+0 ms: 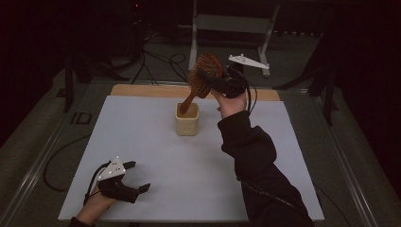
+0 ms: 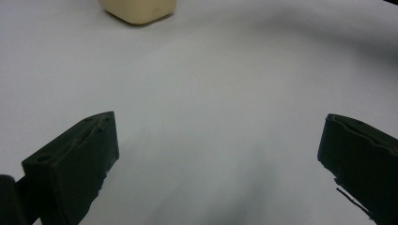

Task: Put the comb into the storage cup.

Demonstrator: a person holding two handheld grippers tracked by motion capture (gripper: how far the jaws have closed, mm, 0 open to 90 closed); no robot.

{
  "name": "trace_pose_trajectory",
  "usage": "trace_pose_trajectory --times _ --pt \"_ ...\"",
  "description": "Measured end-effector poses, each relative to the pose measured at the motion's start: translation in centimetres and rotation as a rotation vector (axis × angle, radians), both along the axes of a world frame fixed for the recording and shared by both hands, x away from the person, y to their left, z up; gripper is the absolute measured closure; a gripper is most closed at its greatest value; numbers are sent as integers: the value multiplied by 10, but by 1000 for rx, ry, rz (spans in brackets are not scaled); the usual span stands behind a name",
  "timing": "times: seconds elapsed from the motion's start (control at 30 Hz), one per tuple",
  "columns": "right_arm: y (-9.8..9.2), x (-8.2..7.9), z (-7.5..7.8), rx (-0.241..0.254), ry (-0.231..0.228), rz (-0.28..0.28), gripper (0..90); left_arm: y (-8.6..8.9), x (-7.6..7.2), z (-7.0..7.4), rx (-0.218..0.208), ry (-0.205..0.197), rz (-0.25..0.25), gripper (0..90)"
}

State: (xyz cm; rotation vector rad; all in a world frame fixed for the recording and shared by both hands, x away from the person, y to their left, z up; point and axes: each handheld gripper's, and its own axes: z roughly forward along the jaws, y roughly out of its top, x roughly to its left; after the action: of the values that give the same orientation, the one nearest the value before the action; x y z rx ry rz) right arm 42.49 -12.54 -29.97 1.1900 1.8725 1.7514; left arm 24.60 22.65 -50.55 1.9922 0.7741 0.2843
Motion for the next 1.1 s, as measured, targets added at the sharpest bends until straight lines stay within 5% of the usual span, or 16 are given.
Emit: trace_pose_trajectory --times 0.2,1.1 --pt "6 14 -9 -20 26 -23 513 0 0 0 5 -30 -4 0" --pt "30 40 -63 -94 135 -25 511 -5 0 2 8 -25 -26 1"
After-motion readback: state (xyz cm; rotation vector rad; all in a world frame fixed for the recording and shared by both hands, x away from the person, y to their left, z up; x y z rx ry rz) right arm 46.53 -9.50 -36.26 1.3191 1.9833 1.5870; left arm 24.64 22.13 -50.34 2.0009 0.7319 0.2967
